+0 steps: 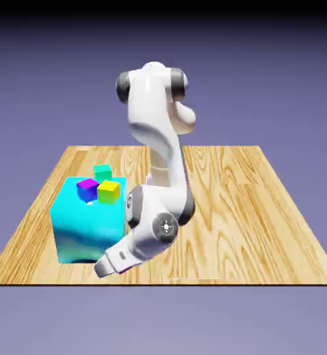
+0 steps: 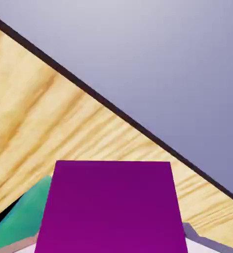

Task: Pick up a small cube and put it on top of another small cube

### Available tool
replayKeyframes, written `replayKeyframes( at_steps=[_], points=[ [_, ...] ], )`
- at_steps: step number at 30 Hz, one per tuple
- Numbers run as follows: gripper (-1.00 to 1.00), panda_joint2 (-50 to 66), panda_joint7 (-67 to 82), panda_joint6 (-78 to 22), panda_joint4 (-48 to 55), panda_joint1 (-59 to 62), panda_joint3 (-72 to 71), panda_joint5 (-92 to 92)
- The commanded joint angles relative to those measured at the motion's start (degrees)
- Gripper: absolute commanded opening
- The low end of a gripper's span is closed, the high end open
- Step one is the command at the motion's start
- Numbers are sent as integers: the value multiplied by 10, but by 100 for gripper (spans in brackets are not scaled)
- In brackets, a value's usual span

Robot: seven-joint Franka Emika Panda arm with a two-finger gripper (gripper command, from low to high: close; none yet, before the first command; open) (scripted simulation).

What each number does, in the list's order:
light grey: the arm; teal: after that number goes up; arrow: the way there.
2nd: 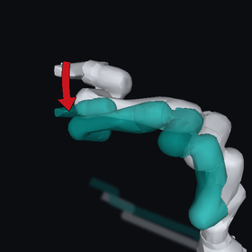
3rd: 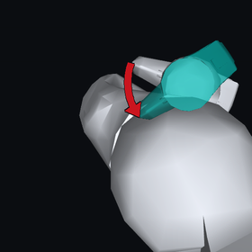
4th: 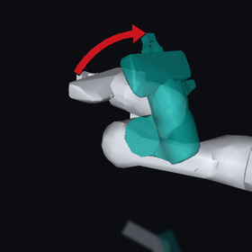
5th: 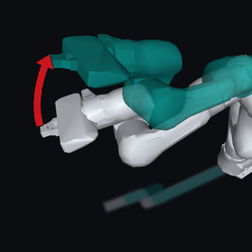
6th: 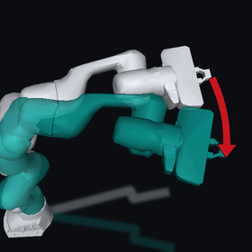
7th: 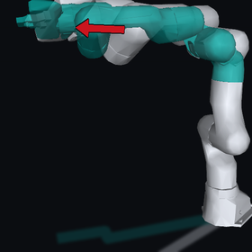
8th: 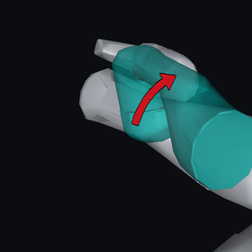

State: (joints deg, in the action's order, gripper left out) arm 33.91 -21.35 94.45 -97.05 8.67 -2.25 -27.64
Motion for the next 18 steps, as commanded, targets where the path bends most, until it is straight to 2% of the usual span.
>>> replayKeyframes(
  at_steps=[1, 10, 13, 18],
  points=[
    [-100, -19, -14, -23, 0, -6, 21, 24],
    [-100, -191, -143, -237, 1, -58, 207, 248],
    [-100, -197, -178, -237, -15, -57, 232, 289],
    [-100, -223, -185, -158, -119, -63, 231, 285]
  ],
)
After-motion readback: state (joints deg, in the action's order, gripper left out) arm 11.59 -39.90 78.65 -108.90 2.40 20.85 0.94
